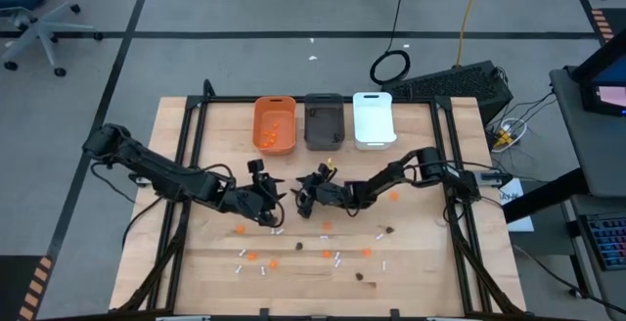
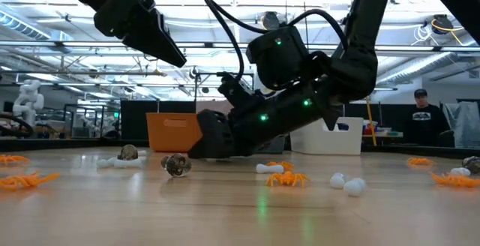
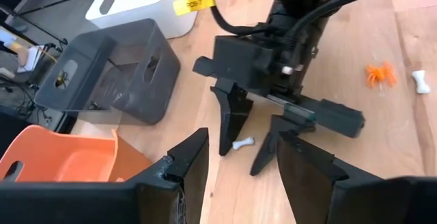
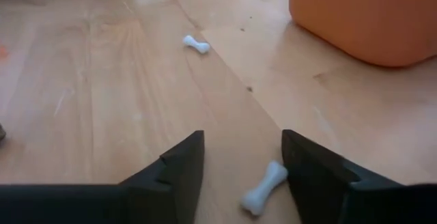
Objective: Sort Halloween decoration
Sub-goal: Put the white bone toy into the white bin
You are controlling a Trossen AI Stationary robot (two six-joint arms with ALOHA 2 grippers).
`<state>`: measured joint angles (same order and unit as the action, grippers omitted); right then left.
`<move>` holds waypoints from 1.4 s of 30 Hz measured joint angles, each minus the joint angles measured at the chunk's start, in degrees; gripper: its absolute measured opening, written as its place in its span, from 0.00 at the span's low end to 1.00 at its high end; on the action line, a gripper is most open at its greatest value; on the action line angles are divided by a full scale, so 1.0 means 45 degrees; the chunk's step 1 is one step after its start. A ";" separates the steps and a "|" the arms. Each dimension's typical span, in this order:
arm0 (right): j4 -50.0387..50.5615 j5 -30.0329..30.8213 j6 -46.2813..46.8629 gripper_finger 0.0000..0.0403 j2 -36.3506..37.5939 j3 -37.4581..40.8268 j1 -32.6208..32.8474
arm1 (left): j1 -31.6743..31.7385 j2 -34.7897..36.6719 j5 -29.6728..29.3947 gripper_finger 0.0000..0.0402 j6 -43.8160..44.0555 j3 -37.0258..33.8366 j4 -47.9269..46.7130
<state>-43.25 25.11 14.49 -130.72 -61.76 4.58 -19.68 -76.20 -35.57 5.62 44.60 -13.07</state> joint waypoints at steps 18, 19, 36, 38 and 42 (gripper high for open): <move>-0.0122 -0.0263 -0.0390 0.02 -0.0078 0.0049 0.0151 | -0.0332 -0.0009 -0.0011 0.42 0.0337 0.0000 -0.0091; -0.0286 -0.0310 -0.0523 0.01 -0.0083 0.0053 0.0165 | -0.0332 -0.0010 -0.0013 0.42 0.0341 0.0000 -0.0137; 0.1554 -0.2470 -0.1727 0.00 0.2135 0.0107 0.0306 | -0.0332 0.0044 -0.0060 0.42 0.1002 -0.0005 -0.0784; 0.2117 -0.2642 -0.1856 0.00 0.2555 0.0107 0.0301 | -0.0332 0.0044 -0.0063 0.42 0.1012 -0.0005 -0.0761; 0.3394 -0.2818 -0.2233 0.00 0.3563 0.0098 0.0311 | -0.0332 0.0044 -0.0063 0.42 0.1007 -0.0005 -0.0753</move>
<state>-27.98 12.43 4.44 -114.68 -61.32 5.98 -21.17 -76.01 -35.86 10.15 44.58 -16.45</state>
